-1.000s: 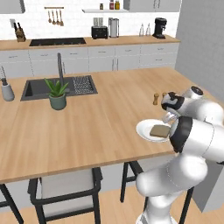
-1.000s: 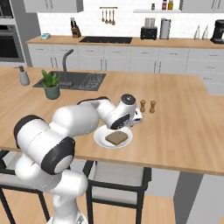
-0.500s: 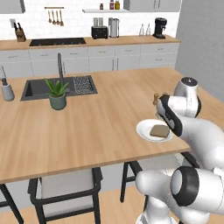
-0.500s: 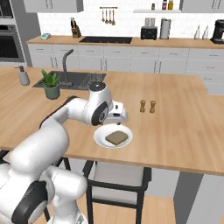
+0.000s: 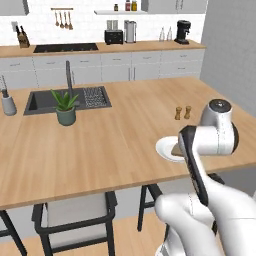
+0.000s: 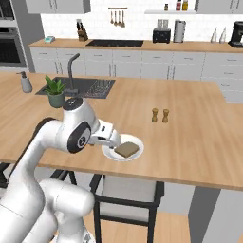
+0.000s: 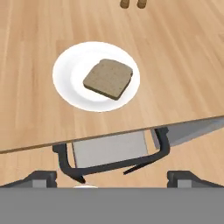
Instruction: Start the toaster. Once the lever pops up, take the bread to the plate on the dining counter.
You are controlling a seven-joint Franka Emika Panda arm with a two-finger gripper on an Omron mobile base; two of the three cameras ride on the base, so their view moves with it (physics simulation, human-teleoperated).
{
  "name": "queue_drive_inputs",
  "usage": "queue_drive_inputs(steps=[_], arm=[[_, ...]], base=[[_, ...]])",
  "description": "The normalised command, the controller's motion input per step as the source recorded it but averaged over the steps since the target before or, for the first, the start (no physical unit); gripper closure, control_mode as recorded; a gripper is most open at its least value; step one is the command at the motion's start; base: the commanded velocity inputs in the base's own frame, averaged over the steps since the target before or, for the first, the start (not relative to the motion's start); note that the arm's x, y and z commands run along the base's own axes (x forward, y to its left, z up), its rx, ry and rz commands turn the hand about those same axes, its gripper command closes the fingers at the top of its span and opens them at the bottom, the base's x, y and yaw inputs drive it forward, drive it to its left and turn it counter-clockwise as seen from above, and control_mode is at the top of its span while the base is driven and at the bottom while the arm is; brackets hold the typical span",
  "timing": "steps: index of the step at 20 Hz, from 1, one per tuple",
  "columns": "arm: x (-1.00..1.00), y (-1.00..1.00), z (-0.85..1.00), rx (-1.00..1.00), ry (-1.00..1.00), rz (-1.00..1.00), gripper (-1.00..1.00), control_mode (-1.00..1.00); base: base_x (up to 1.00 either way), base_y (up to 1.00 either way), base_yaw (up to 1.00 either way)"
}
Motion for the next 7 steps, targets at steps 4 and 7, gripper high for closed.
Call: queue_drive_inputs(steps=[4, 7], arm=[[-1.00, 0.49, 0.19, 0.00, -0.25, 0.00, -1.00, -1.00], [-1.00, 0.45, 0.04, 0.00, -0.47, 0.00, -1.00, -1.00]], base=[[0.00, 0.00, 0.00], [0.00, 0.00, 0.00]])
